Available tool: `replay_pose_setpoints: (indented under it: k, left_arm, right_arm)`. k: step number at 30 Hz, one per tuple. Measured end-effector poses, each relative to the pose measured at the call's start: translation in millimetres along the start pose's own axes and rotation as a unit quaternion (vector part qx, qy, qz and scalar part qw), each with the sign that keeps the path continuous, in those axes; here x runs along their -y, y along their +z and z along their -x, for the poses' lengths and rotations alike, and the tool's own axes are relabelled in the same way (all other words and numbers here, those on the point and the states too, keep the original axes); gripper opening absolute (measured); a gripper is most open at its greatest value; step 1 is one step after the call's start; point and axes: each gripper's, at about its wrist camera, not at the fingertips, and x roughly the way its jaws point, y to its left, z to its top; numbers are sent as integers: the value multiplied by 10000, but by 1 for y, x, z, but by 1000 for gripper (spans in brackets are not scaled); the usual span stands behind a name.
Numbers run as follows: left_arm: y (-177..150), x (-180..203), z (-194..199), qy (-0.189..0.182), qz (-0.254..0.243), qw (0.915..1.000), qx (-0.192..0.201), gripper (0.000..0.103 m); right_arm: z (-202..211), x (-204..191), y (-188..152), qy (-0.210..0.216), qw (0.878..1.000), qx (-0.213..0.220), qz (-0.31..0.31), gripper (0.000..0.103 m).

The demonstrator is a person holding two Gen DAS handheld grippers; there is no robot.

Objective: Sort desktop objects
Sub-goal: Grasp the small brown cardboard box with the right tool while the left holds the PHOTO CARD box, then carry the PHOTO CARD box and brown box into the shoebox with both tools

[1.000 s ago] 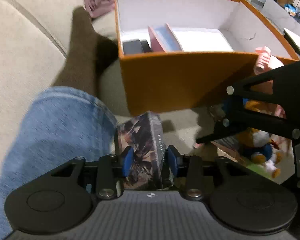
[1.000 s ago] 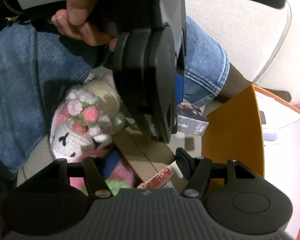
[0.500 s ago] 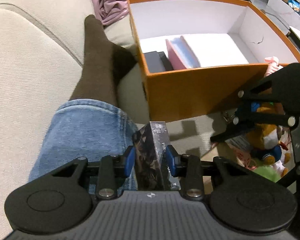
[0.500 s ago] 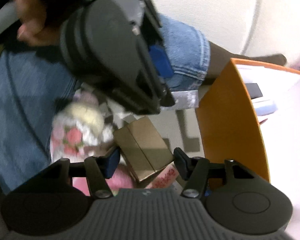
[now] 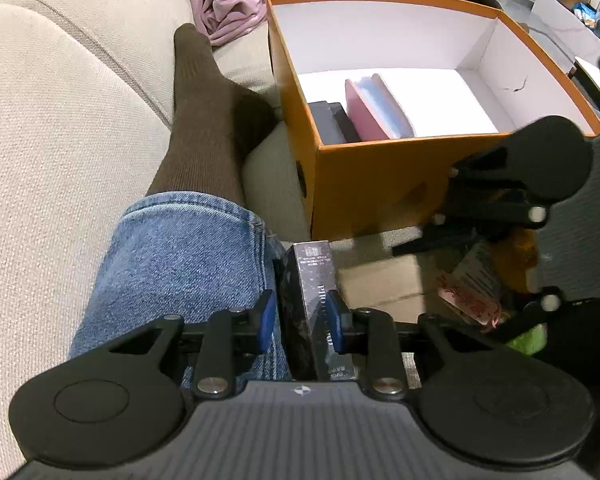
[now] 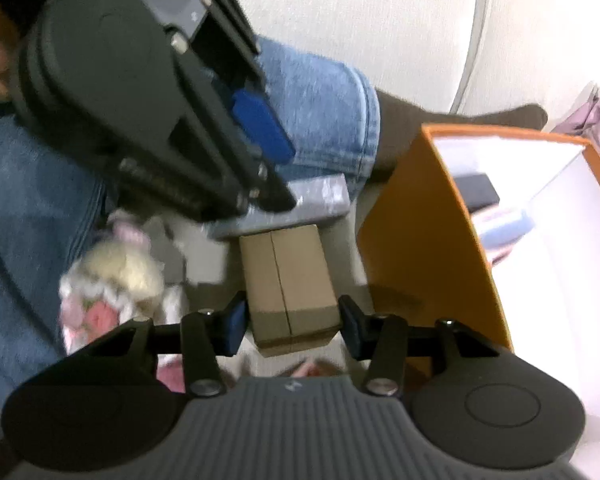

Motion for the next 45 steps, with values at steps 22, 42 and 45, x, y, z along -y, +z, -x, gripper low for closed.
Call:
replay_pose_setpoints:
  k: [22, 42, 45]
  left_arm:
    - [-8, 19, -11, 61, -755, 9967, -302, 42]
    - [-20, 2, -5, -118, 403, 9991, -68, 26]
    - [-28, -2, 13, -271, 651, 9973, 181, 26]
  right_arm:
    - [5, -16, 1, 126, 9999, -50, -90, 47]
    - [21, -48, 22, 142, 9973, -156, -699, 46]
    - [43, -56, 26, 80, 9960, 29, -886, 46]
